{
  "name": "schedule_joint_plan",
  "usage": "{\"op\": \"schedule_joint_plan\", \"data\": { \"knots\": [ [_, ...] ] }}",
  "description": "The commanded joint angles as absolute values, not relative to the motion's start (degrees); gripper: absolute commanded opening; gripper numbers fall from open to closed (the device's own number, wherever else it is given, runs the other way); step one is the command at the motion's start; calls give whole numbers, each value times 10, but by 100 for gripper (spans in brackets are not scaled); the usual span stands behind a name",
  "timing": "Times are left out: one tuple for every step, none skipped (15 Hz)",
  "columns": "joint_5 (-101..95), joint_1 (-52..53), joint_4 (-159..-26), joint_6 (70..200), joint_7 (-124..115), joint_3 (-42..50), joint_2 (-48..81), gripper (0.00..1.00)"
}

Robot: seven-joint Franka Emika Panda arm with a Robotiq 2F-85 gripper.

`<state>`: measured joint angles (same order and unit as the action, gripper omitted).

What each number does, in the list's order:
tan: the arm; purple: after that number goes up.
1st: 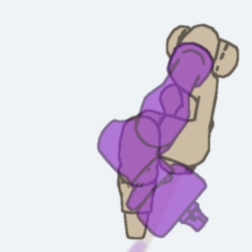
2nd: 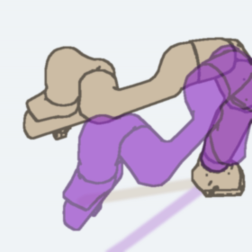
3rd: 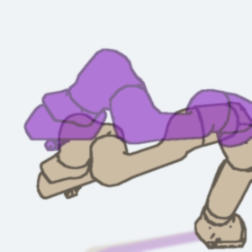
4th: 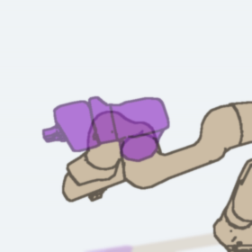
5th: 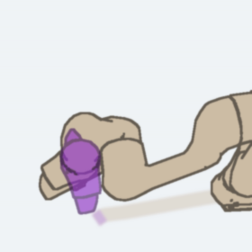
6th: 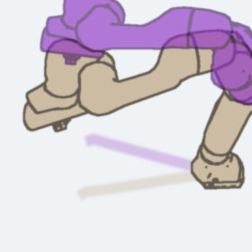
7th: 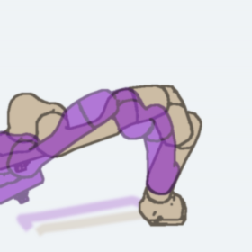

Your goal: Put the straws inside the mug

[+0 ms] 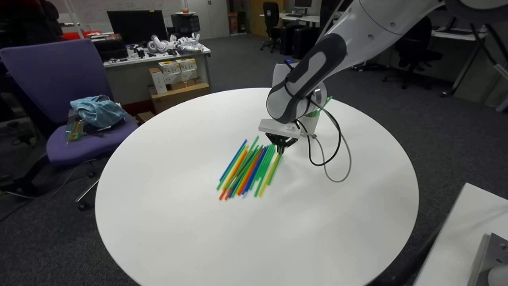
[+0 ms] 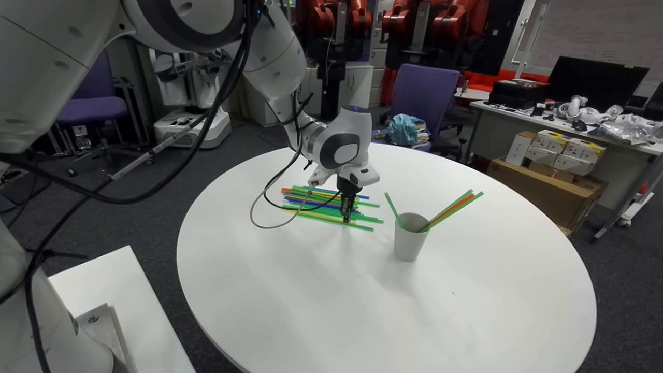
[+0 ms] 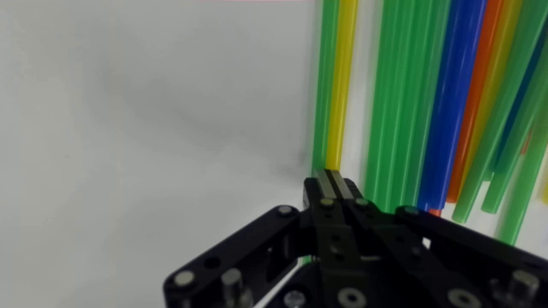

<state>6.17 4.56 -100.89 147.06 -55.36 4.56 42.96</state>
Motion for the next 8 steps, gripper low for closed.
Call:
{"op": "schedule_joint_plan", "data": {
  "knots": [
    [80,39,-997,1459,-531,41,432,0],
    [82,37,-998,1459,-529,39,430,0],
    [85,36,-1002,1460,-527,38,425,0],
    [85,37,-1006,1466,-528,39,419,0],
    [84,40,-1014,1476,-528,41,408,0],
    [83,42,-1018,1481,-530,43,403,0],
    [82,44,-1022,1486,-530,44,397,0],
    [82,44,-1023,1491,-530,45,395,0]
  ]
}}
